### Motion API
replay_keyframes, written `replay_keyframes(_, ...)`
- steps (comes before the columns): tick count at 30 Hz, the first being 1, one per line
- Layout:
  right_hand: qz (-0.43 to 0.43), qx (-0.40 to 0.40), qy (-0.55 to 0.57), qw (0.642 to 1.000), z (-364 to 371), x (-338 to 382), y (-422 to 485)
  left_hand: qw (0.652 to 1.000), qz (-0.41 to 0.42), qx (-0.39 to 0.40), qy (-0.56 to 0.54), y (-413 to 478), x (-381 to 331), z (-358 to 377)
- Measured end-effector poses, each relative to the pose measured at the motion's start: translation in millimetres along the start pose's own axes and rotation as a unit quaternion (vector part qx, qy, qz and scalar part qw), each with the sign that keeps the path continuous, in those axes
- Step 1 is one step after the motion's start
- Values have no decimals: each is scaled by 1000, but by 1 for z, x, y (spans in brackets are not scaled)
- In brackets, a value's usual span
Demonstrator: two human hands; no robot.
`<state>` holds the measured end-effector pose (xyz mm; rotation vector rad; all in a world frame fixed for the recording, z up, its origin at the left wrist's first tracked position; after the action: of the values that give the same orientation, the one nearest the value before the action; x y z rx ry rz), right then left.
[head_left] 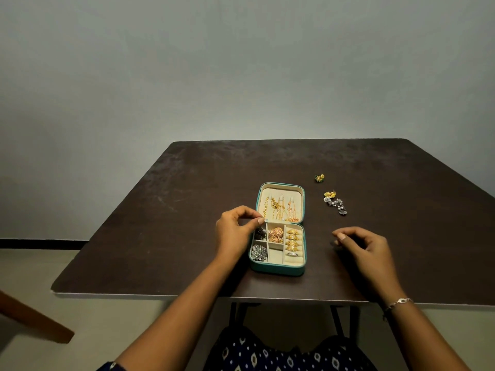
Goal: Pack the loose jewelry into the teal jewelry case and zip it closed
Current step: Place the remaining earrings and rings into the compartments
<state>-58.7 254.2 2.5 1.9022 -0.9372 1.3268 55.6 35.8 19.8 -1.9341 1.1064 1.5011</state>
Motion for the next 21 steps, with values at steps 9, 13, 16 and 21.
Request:
replay_keyframes(9,1,3,3,1000,-1,-1,-2,1000,-8,-3,23,-6,12,8)
replay_keyframes(13,4,-2,15,1000,-1,-3,-1,999,-12,-1,38,-7,12,8)
replay_keyframes(16,7,0,18,1000,-2,-3,1,999,-18,-9,36,-7,14,7)
replay_keyframes(21,11,11,44,999,-4,-7,3,999,-14,-32,19,-8,13,7)
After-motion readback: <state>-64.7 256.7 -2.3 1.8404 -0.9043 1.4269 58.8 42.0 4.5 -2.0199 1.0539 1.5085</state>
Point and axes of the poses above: each hand's wrist, its own y-axis towards the middle knuckle, its own z-axis out of the palm, x = y × z, the point moved 4 cm from there along y, towards the middle knuckle, and after that the axes turned 12 degrees about x, right-handed, at the moved point
